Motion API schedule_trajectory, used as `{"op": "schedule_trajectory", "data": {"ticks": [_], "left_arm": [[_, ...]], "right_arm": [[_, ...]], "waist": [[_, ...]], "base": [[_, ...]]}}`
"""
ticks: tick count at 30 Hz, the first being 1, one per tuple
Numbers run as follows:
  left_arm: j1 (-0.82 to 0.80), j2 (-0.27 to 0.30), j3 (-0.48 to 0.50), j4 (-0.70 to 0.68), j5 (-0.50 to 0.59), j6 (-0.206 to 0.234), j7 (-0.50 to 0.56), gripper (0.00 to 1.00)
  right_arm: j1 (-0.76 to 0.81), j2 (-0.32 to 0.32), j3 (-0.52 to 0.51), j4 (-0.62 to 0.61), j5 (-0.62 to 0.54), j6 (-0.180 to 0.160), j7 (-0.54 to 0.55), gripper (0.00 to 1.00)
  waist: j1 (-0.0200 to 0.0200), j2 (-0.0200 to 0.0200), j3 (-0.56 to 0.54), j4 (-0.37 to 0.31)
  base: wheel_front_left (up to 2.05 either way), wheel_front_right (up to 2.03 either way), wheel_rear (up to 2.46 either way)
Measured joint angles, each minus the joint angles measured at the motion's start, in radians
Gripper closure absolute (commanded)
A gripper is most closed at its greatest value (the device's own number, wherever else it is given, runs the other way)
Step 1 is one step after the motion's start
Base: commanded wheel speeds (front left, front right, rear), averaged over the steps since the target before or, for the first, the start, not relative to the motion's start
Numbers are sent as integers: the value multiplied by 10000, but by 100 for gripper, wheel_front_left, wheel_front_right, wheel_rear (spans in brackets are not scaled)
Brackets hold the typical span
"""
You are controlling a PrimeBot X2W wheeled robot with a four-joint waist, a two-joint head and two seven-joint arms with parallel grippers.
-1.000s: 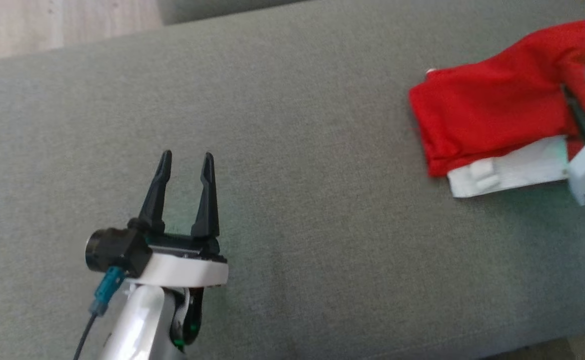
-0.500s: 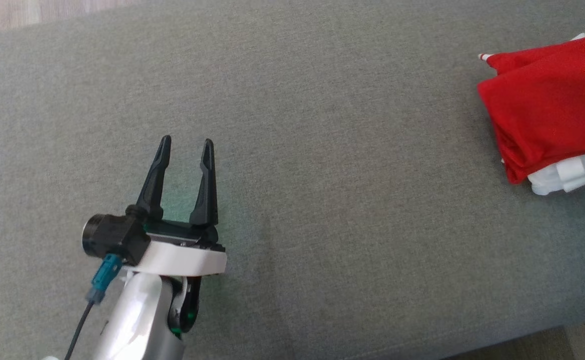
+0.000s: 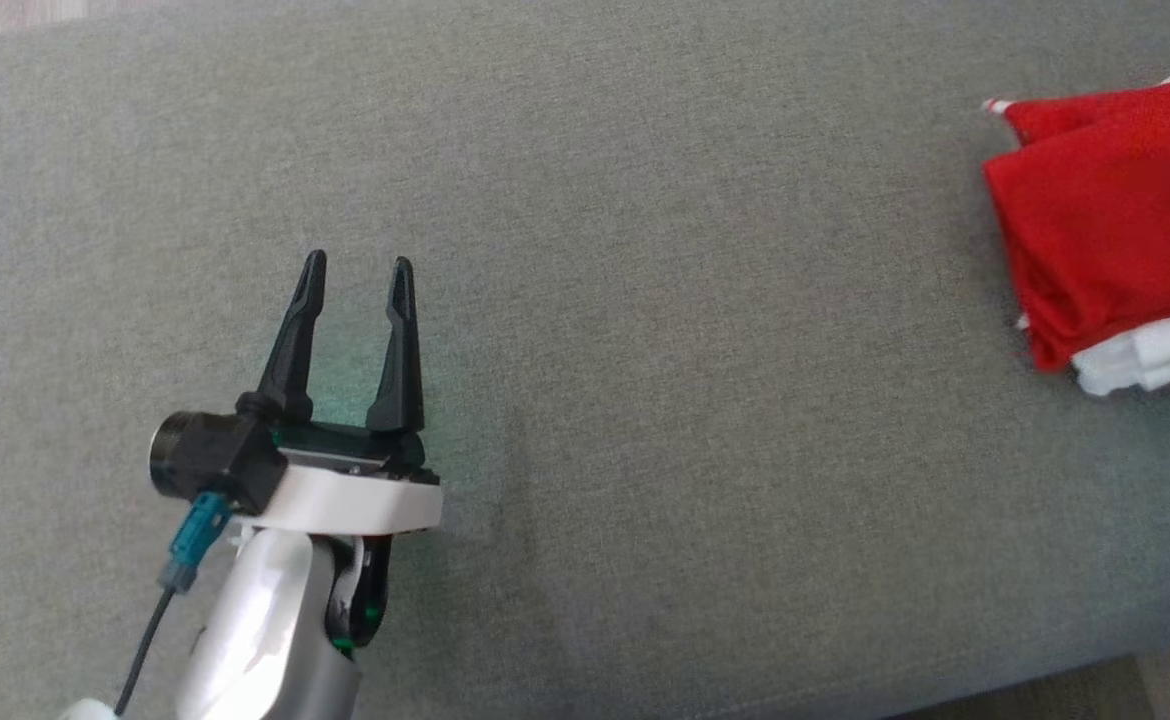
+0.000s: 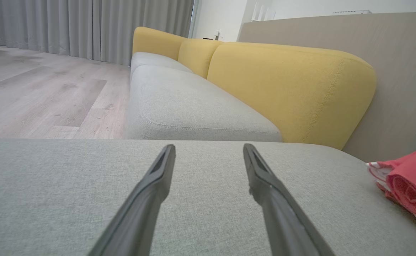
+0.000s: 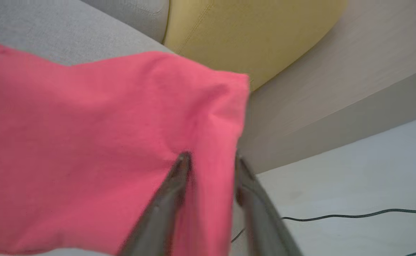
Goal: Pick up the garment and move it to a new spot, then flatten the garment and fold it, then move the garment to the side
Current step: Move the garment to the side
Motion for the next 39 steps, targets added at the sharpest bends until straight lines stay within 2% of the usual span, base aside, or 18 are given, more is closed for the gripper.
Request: {"op": "schedule_trajectory", "data": {"ticks": [5, 13, 22, 27, 29, 32, 37, 39], "left_arm": [[-1, 0, 96, 63, -2, -71, 0, 0], [58, -2, 295, 59, -52, -17, 0, 0], [737, 0, 759, -36, -219, 104, 0, 0], [1525, 2, 882, -184, -385, 105, 2, 0], [1832, 6, 1011, -255, -537, 96, 0, 0], [2267, 10, 1014, -240, -558, 94, 0, 0], [2729, 12, 966, -174, -525, 13, 2, 0], [2927, 12, 1091, -117, -568, 27, 2, 0]], "right_arm": [[33, 380, -577, -654, -587, 0, 27, 0], [77, 1432, -577, -2297, -972, 0, -73, 0], [401, 4002, -606, -3536, -19, 0, -1333, 0], [1596, 5693, -757, -3499, 637, 0, -2201, 0], [2060, 6119, -734, -3283, 711, 0, -2706, 0], [2519, 6230, -629, -2731, 955, 0, -3486, 0], [3382, 6282, -128, -1551, 2209, 0, -4727, 0], [3773, 6282, 201, -1206, 2205, 0, -4957, 0]], "waist": [[0, 0, -133, -16], [-1, 0, -753, -12], [-2, 0, -1927, 280], [-3, 0, -2661, 568], [-3, 0, -2908, 671], [-4, 0, -3184, 835], [-1, 0, -3475, 1111], [-2, 0, -3593, 1157]], "base": [[0, 0, 0], [0, 0, 0], [0, 0, 0], [0, 0, 0], [0, 0, 0], [0, 0, 0], [0, 0, 0], [0, 0, 0]]}}
